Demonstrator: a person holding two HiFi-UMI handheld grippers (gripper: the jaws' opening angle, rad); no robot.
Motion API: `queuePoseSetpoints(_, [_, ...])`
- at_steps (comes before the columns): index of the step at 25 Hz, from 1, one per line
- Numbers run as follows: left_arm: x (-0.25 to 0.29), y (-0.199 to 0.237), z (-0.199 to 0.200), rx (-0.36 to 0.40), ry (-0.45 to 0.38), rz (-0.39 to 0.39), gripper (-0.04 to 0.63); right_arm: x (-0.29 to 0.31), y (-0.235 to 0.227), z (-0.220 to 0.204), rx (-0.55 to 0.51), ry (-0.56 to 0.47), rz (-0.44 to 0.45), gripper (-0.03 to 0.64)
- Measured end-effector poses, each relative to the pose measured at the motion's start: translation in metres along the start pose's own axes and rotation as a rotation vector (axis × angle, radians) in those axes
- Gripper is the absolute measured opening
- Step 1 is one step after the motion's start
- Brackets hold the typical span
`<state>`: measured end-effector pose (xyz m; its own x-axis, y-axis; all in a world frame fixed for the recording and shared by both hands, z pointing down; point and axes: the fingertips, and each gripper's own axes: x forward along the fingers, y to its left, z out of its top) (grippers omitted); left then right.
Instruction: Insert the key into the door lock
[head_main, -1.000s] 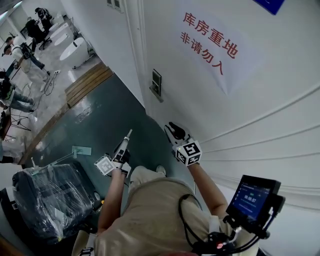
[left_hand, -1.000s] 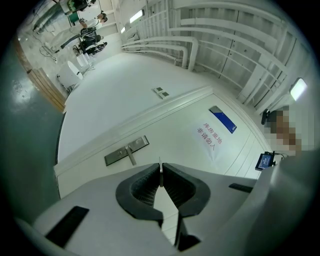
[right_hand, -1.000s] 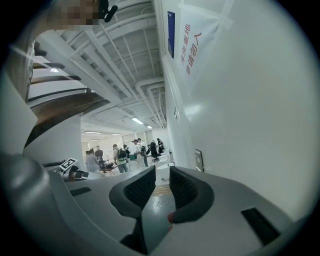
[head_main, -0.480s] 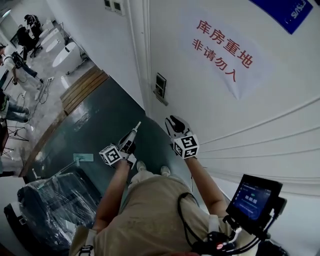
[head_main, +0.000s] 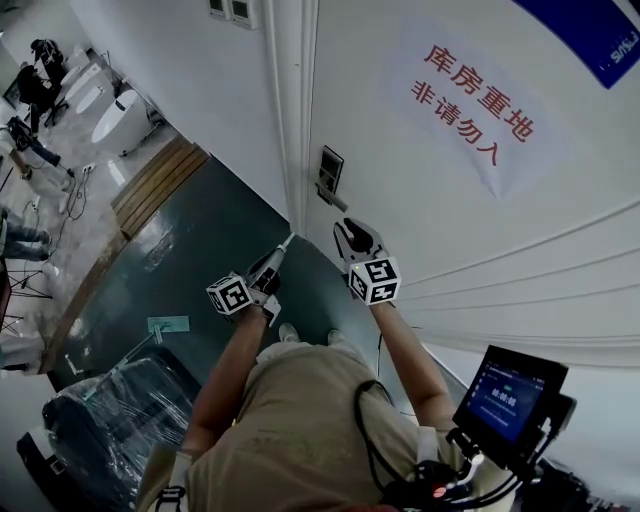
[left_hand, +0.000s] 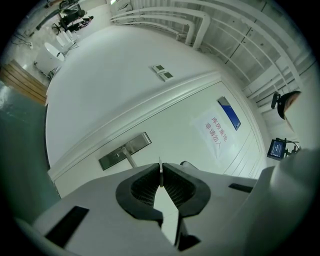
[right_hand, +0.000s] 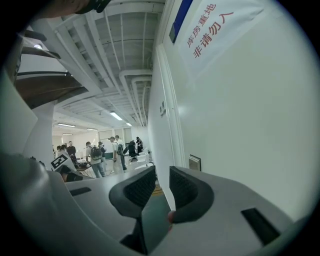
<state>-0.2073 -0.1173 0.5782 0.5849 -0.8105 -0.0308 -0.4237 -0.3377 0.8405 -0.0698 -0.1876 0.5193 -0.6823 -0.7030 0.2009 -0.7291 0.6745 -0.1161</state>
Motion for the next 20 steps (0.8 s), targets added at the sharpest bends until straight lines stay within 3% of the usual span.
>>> queuePoseSetpoints(13, [0.023, 0.041, 0.008, -0.069, 0.109, -0.055, 0.034, 0.020, -0.008, -0.011, 0.007, 0.006, -0.101, 0.087])
queuePoseSetpoints(20, [0.058, 0.060, 0.004, -0.109, 0.137, -0.024, 0.034, 0.028, -0.035, -0.009, -0.006, 0.018, -0.100, 0.087])
